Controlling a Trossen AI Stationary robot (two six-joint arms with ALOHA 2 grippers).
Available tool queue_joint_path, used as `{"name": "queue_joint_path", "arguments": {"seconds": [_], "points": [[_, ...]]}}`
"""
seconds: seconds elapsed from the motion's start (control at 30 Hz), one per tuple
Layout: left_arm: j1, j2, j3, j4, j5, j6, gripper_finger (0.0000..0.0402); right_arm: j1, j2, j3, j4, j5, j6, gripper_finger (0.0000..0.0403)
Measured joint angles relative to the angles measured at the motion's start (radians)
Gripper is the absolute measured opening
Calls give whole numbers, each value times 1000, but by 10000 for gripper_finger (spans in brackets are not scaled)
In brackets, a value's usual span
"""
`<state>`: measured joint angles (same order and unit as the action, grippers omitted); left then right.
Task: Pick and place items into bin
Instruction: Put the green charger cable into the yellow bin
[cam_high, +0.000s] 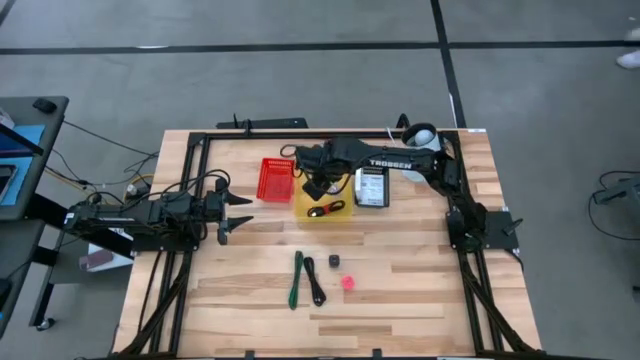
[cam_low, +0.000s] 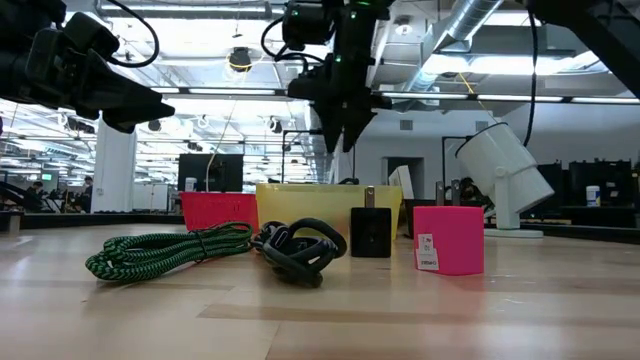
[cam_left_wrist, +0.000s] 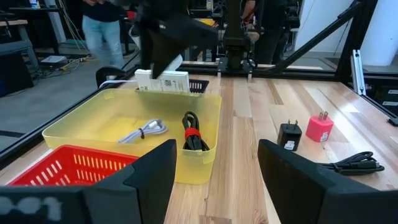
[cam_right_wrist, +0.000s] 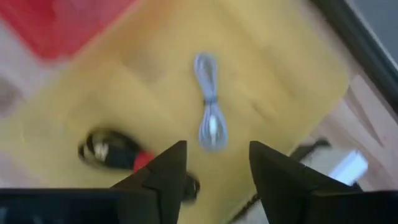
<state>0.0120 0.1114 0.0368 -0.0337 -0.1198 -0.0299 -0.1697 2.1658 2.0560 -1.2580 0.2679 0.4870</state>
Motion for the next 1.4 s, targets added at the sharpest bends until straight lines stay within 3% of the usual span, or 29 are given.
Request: {"name": "queue_joint_path", "arguments": {"seconds": [0.17, 0.27, 0.33, 0.47, 0.83, 1.03, 1.27, 1.4], "points": [[0, 0, 0, 0, 0, 0, 220, 92, -5, 0, -177, 53, 0, 177], [0, 0, 0, 0, 0, 0, 220, 173, -5, -2, -325, 165, 20, 172], [0, 0, 0, 0, 0, 0, 220, 230, -9, -18, -303, 233, 4, 168], [0, 0, 0, 0, 0, 0, 220, 335, -40, -21, -313, 258, -12, 162], [0, 0, -5, 37, 0, -12, 220, 566, -47, -23, -312, 255, 264, 157], [0, 0, -5, 242, 8, -89, 220, 661, -47, -23, -313, 279, 427, 151], [0, 0, -3, 524, 167, -119, 220, 736, -46, -23, -313, 446, 563, 153], [0, 0, -3, 632, 149, -137, 220, 750, -46, -23, -313, 542, 563, 156]]}}
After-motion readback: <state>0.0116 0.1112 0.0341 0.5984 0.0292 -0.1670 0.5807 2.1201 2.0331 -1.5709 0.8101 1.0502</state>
